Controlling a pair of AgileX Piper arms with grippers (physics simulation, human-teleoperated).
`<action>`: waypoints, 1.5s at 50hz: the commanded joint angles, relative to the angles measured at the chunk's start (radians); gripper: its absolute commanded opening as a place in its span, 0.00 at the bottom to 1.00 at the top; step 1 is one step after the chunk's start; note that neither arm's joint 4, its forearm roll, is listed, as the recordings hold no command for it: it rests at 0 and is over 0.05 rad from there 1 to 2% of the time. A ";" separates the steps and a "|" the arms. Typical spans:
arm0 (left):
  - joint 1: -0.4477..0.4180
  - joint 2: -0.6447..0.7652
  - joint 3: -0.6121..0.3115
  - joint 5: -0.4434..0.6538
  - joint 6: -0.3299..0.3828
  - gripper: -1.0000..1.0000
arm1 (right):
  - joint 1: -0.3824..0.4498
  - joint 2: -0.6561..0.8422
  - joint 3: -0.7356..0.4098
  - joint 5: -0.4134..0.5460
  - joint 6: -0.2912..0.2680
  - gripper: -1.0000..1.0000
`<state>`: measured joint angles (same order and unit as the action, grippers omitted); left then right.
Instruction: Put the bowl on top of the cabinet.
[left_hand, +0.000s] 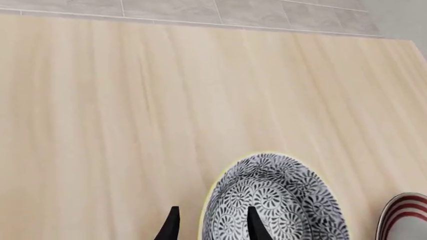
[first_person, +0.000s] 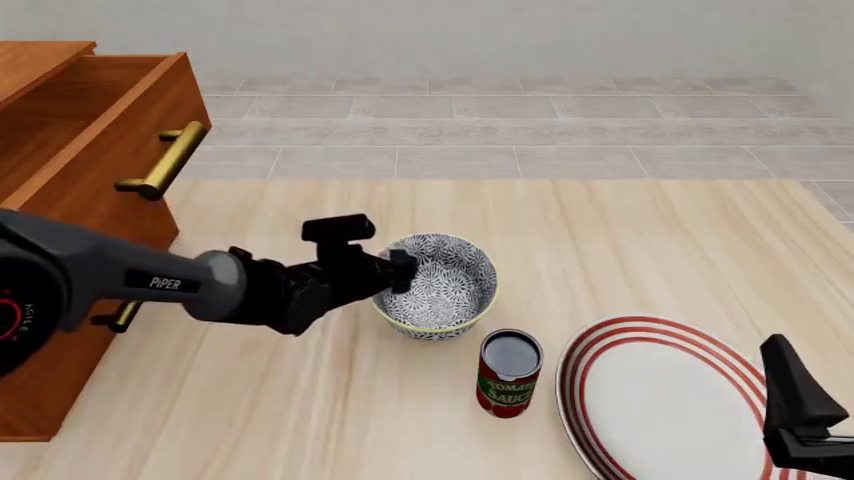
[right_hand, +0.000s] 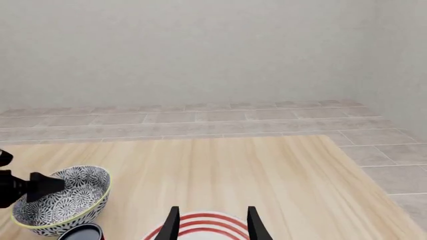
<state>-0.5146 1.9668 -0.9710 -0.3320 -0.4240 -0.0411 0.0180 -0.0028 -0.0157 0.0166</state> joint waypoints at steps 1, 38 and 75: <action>-0.004 0.024 -0.012 -0.005 -0.005 1.00 | -0.001 0.004 -0.001 -0.004 0.002 1.00; 0.010 -0.006 0.028 -0.027 -0.022 0.00 | -0.004 -0.003 0.000 0.002 -0.004 1.00; 0.017 -0.169 0.020 0.055 -0.038 0.00 | -0.001 0.001 0.000 -0.002 -0.004 1.00</action>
<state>-0.4989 1.8571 -0.9397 -0.3061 -0.4566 -0.0437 0.0193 -0.0033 -0.0180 0.0134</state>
